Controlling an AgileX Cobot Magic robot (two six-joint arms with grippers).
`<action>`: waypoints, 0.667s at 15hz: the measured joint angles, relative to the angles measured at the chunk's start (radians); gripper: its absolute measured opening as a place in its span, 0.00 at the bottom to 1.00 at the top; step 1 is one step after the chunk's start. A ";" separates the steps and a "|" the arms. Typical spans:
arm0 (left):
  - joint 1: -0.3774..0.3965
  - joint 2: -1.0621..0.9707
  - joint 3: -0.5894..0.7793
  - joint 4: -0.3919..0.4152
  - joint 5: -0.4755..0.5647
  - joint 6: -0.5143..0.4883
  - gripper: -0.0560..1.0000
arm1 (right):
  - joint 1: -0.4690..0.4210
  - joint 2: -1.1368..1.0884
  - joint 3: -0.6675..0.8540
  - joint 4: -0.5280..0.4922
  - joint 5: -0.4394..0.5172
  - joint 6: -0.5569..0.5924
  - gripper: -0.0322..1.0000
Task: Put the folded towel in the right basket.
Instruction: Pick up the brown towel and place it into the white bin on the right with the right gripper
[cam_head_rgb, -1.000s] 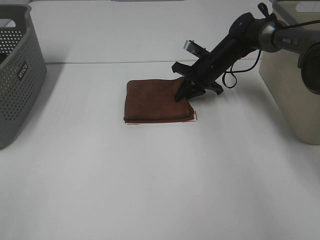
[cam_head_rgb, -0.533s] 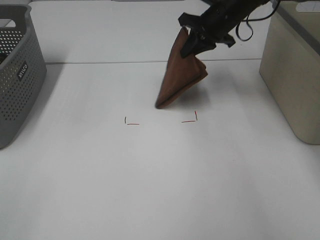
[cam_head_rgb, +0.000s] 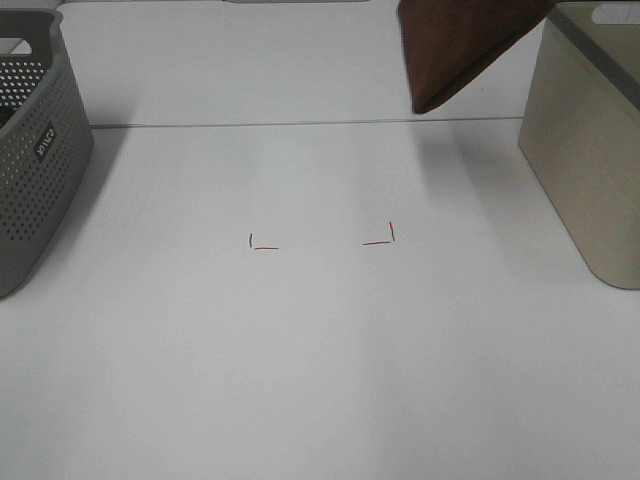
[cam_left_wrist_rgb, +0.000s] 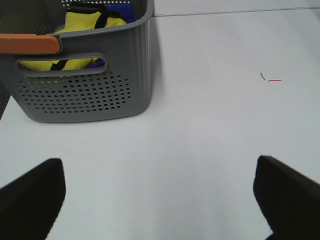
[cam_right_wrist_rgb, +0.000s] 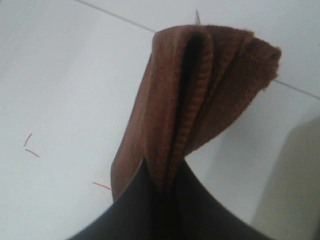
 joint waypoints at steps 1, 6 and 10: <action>0.000 0.000 0.000 0.000 0.000 0.000 0.97 | -0.005 -0.023 0.000 -0.013 0.000 0.004 0.09; 0.000 0.000 0.000 0.000 0.000 0.000 0.97 | -0.260 -0.126 0.000 -0.038 0.002 0.051 0.09; 0.000 0.000 0.000 0.000 0.000 0.000 0.97 | -0.404 -0.126 0.055 -0.041 0.002 0.074 0.09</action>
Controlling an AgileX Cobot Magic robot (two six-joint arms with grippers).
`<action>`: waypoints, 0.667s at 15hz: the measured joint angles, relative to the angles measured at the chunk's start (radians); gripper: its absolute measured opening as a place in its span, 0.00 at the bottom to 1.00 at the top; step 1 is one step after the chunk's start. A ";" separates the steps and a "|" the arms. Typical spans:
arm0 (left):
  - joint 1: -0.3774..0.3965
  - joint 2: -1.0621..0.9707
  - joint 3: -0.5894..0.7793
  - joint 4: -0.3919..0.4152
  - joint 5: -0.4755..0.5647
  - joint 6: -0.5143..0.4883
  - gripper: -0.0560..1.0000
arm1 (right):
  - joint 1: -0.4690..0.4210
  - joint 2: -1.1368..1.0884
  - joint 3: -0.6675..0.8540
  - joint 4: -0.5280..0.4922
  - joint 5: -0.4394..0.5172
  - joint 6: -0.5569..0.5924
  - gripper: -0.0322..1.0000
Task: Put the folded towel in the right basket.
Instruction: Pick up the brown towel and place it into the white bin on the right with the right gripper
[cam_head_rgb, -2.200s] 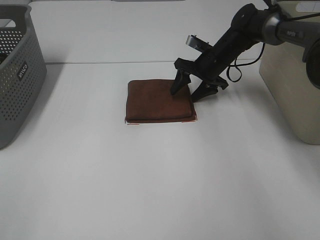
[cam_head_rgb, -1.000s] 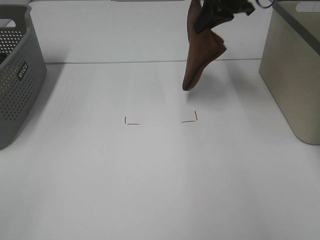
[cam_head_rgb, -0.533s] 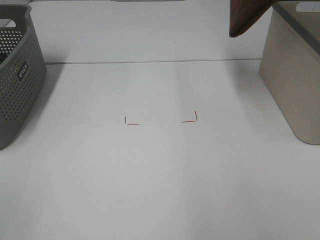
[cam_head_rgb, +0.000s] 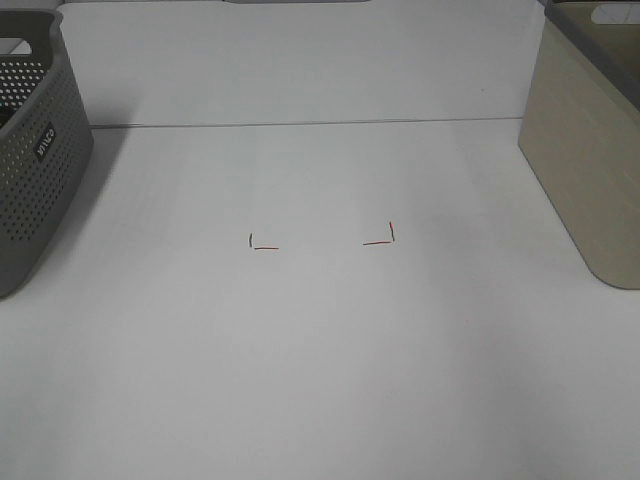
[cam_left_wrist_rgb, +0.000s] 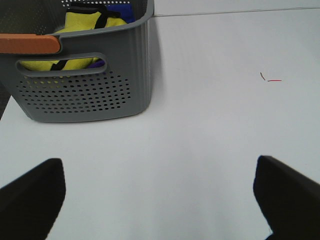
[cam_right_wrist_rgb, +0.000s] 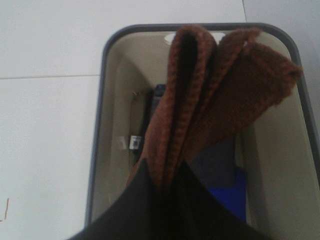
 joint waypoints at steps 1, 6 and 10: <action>0.000 0.000 0.000 0.000 0.000 0.000 0.97 | -0.021 0.001 0.038 0.008 0.000 0.001 0.09; 0.000 0.000 0.000 0.000 0.000 0.000 0.97 | -0.040 0.017 0.257 0.069 -0.020 0.001 0.15; 0.000 0.000 0.000 0.000 0.000 0.000 0.97 | -0.040 0.053 0.289 0.042 -0.041 0.040 0.61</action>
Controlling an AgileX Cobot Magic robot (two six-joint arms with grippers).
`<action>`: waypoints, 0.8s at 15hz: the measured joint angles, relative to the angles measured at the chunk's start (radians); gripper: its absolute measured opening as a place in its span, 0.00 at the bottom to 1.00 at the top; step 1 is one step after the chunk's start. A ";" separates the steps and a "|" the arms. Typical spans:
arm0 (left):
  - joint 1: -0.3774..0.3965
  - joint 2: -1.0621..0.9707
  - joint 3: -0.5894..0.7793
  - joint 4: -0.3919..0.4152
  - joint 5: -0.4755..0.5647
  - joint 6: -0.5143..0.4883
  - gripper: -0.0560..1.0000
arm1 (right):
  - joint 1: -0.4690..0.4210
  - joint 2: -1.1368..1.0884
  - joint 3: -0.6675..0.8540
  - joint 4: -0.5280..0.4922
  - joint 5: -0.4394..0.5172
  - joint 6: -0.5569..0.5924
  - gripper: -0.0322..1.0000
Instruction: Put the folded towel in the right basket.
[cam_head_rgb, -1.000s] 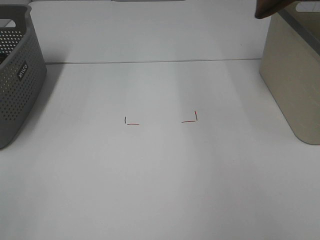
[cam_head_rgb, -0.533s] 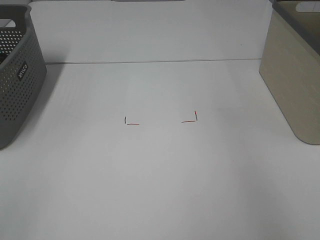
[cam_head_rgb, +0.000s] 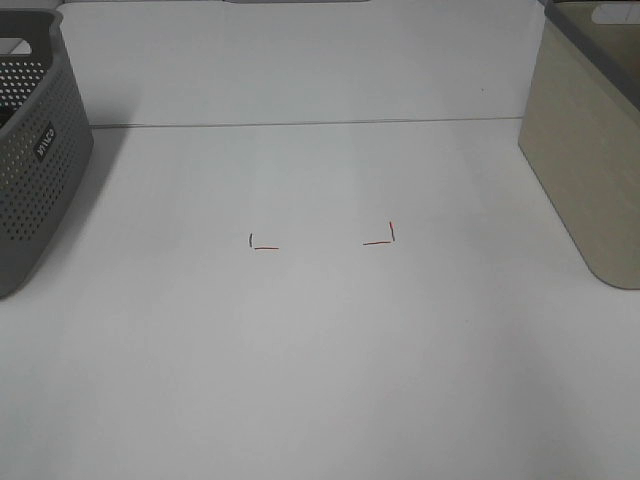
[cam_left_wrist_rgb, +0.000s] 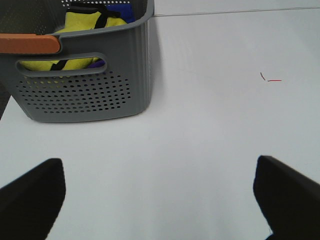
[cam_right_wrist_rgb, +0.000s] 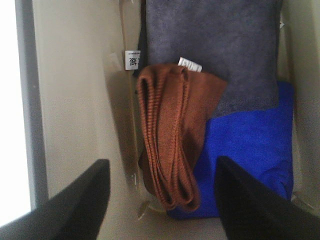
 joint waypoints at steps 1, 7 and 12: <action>0.000 0.000 0.000 0.000 0.000 0.000 0.97 | 0.000 -0.002 0.000 -0.003 -0.007 0.008 0.66; 0.000 0.000 0.000 0.000 0.000 0.000 0.97 | 0.009 -0.068 0.002 0.140 -0.024 0.005 0.70; 0.000 0.000 0.000 0.000 0.000 0.000 0.97 | 0.191 -0.132 0.002 0.061 0.032 0.032 0.80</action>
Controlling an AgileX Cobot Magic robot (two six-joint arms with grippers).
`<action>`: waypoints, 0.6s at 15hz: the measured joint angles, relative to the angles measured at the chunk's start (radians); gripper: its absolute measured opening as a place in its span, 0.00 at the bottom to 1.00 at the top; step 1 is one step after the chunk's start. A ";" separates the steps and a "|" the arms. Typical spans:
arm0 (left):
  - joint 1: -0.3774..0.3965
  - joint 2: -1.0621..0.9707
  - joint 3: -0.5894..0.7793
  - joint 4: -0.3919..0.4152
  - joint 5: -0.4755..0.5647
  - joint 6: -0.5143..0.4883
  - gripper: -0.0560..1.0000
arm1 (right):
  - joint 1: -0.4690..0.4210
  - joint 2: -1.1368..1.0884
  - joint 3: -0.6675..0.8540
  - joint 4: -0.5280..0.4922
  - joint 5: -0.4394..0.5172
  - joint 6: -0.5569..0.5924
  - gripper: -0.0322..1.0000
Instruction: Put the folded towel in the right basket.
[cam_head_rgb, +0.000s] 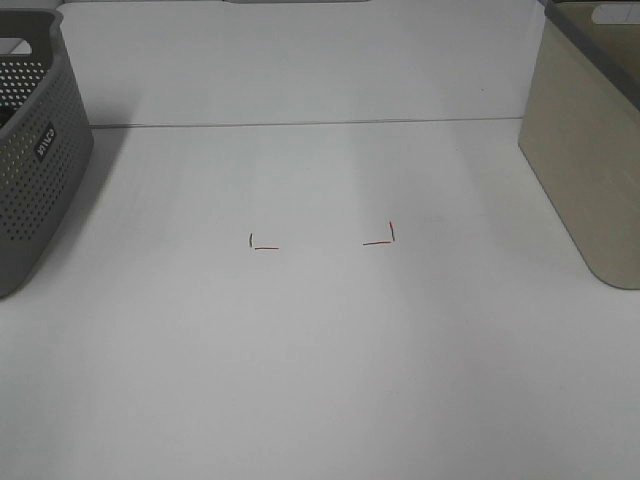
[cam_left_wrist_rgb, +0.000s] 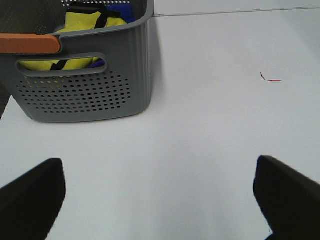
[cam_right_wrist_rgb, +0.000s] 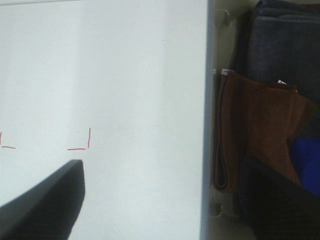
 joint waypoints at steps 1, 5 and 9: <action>0.000 0.000 0.000 0.000 0.000 0.000 0.97 | 0.029 -0.012 0.000 -0.028 0.004 0.027 0.81; 0.000 0.000 0.000 0.000 0.000 0.000 0.97 | 0.077 -0.111 0.063 -0.087 0.005 0.089 0.81; 0.000 0.000 0.000 0.000 0.000 0.000 0.97 | 0.078 -0.429 0.445 -0.104 0.004 0.096 0.81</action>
